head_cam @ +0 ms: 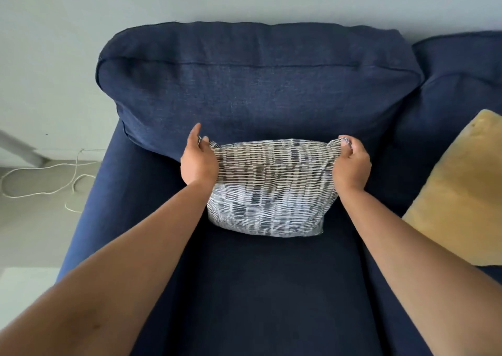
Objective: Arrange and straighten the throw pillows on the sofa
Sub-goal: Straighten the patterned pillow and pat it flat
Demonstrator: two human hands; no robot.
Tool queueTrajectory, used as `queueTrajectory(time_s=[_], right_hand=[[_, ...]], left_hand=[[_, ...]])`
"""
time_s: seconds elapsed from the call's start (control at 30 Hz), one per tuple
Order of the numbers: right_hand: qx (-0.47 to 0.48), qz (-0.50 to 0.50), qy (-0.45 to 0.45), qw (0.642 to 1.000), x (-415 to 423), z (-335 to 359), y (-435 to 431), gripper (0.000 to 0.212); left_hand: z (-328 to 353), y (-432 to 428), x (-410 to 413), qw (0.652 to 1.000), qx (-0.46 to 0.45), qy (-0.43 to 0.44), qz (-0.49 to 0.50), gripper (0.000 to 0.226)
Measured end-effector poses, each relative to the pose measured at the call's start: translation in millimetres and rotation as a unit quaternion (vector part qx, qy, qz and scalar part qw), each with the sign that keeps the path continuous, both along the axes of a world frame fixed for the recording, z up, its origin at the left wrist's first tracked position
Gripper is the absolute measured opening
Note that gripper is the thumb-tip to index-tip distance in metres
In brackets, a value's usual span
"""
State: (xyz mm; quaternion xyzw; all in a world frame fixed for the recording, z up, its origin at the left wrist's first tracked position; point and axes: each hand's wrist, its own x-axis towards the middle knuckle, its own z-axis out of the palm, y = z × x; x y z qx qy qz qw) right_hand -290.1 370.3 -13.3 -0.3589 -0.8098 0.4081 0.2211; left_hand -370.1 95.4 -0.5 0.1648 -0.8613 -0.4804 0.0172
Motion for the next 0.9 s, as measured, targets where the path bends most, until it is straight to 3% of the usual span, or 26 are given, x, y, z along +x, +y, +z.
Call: queueTrajectory(time_s=[0.17,0.33,0.43,0.53,0.63,0.73,0.9], right_hand=[[0.021,-0.035,-0.03,0.999,-5,6,17,0.034],[0.094,-0.003,-0.002,0.996,8,1,-5,0.045],[0.211,0.025,-0.007,0.977,18,-2,-20,0.058],[0.354,0.136,-0.006,0.925,28,-14,-38,0.061],[0.428,0.294,-0.052,0.853,30,-33,-53,0.064],[0.455,0.354,-0.134,0.806,22,-50,-48,0.065],[0.393,0.258,-0.256,0.845,15,-52,3,0.063]], left_hand=[[6,9,1,0.996,0.052,0.068,0.0,0.045],[0,12,14,0.973,-0.135,0.182,-0.032,0.06],[-17,9,28,0.91,-0.258,0.285,-0.155,0.062],[-39,5,40,0.833,-0.352,0.328,-0.272,0.064],[-55,11,45,0.801,-0.409,0.277,-0.337,0.068],[-65,1,30,0.778,-0.493,0.175,-0.349,0.069],[-61,-25,3,0.761,-0.54,0.093,-0.347,0.069]])
